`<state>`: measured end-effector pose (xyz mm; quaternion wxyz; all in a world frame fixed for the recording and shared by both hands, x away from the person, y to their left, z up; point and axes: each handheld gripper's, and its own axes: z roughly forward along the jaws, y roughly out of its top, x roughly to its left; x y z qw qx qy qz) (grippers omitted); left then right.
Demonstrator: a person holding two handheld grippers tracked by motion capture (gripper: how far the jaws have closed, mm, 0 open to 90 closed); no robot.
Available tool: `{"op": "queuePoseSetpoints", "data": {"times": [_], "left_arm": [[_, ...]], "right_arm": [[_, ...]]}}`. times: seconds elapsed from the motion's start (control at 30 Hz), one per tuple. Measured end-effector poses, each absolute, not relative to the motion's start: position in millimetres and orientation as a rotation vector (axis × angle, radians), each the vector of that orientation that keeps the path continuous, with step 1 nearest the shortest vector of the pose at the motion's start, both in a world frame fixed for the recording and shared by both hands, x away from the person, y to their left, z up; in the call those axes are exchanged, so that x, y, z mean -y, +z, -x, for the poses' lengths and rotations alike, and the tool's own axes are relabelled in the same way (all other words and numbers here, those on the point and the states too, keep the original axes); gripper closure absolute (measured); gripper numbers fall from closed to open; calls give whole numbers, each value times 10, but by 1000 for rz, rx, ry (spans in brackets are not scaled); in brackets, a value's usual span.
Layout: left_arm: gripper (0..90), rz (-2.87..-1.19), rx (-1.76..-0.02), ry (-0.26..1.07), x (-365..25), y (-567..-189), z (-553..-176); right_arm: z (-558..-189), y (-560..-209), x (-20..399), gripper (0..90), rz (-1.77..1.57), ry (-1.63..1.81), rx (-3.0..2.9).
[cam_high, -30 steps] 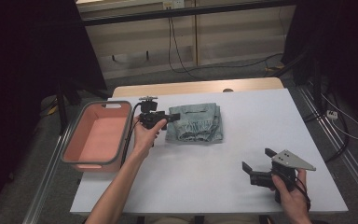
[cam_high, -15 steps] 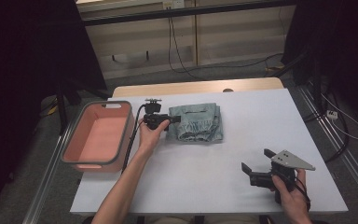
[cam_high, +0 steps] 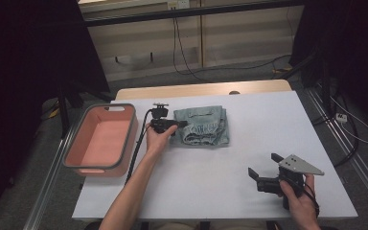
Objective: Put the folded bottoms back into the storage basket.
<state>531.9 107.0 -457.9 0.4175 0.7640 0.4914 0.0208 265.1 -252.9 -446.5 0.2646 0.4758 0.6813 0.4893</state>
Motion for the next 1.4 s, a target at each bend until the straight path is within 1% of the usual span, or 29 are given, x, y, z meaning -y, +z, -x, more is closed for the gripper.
{"op": "queuePoseSetpoints", "data": {"times": [0.07, 0.1, 0.13, 0.2, 0.23, 0.27, 0.33, 0.4, 0.7, 0.73, 0.9, 1.0, 1.2, 1.4], "left_arm": [[326, -1921, -1232, 63, -1053, -4580, -5306], [326, -1920, -1236, 53, -1047, -4576, -5306], [358, -1908, -1247, 27, -1055, -4576, -5309], [368, -1916, -1245, 18, -1060, -4572, -5312], [389, -1909, -1247, -1, -1056, -4573, -5308], [469, -1898, -1251, -30, -1052, -4580, -5305], [482, -1911, -1249, -20, -1031, -4574, -5294], [533, -1925, -1256, -15, -1009, -4563, -5289], [557, -1920, -1245, -30, -1002, -4573, -5284], [566, -1923, -1239, -50, -1011, -4575, -5291], [664, -1903, -1217, -130, -1029, -4592, -5299], [687, -1939, -1193, -113, -1008, -4557, -5274], [701, -1933, -1150, -119, -1013, -4499, -5244], [711, -1902, -1147, -134, -1005, -4471, -5226]], "right_arm": [[-2652, -4464, 2529, 18, -1284, 1322, -1842], [-2652, -4464, 2529, 18, -1284, 1322, -1842], [-2652, -4464, 2529, 18, -1284, 1322, -1843], [-2652, -4464, 2527, 18, -1284, 1318, -1846], [-2652, -4463, 2527, 19, -1281, 1318, -1845], [-2649, -4462, 2525, 18, -1280, 1319, -1849], [-2648, -4462, 2522, 18, -1281, 1319, -1848], [-2652, -4463, 2523, 18, -1276, 1319, -1848], [-2657, -4464, 2522, 18, -1271, 1320, -1853], [-2657, -4464, 2521, 19, -1271, 1321, -1853], [-2662, -4465, 2519, 19, -1275, 1316, -1854], [-2669, -4468, 2511, 19, -1277, 1321, -1853], [-2669, -4470, 2508, 19, -1279, 1317, -1853], [-2671, -4469, 2523, 20, -1275, 1311, -1849]]}}
